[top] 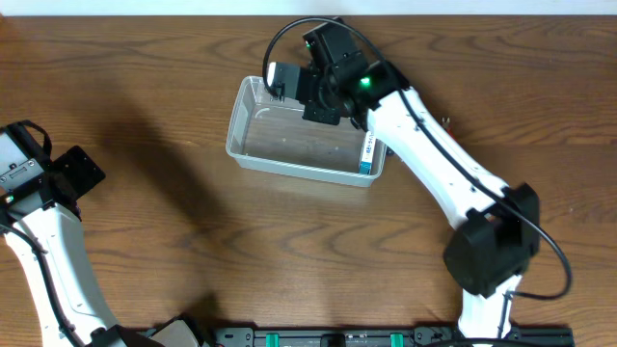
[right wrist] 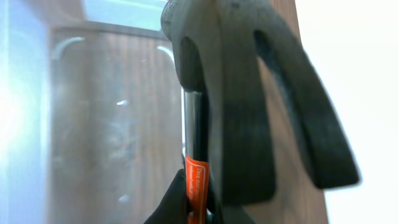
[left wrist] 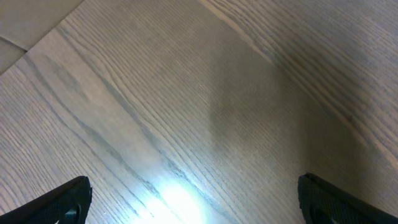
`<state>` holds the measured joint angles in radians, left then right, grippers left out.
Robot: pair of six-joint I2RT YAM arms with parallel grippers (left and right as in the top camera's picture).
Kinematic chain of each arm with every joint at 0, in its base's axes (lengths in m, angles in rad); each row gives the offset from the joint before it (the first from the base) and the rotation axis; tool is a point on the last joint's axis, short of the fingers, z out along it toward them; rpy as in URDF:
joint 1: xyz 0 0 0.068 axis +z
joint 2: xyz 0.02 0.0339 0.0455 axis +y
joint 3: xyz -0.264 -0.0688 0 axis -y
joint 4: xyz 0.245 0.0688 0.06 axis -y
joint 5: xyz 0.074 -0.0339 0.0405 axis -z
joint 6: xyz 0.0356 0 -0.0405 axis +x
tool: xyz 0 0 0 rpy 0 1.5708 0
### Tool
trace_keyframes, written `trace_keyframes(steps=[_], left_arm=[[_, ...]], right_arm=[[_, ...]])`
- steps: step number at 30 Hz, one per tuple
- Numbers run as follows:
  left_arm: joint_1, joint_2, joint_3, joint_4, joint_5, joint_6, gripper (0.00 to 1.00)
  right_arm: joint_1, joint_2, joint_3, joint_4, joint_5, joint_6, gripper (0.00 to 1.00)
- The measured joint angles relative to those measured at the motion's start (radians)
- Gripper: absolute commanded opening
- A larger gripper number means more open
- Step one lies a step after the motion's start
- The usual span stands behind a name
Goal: Pack container
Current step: 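Place the hammer into the container and release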
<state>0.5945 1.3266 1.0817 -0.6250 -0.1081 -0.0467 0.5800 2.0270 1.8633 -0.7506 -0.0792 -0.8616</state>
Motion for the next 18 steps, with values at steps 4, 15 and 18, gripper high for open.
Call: trace_keyframes(steps=[4, 15, 18], left_arm=[[0.000, 0.000, 0.000, 0.000, 0.000, 0.000, 0.98], [0.000, 0.000, 0.000, 0.000, 0.000, 0.000, 0.98], [0.000, 0.000, 0.000, 0.000, 0.000, 0.000, 0.98]], right_arm=[[-0.004, 0.074, 0.000, 0.061, -0.017, -0.058, 0.01], [-0.005, 0.232, 0.000, 0.154, -0.097, -0.127, 0.29], [-0.005, 0.244, 0.000, 0.165, -0.111, -0.103, 0.41]])
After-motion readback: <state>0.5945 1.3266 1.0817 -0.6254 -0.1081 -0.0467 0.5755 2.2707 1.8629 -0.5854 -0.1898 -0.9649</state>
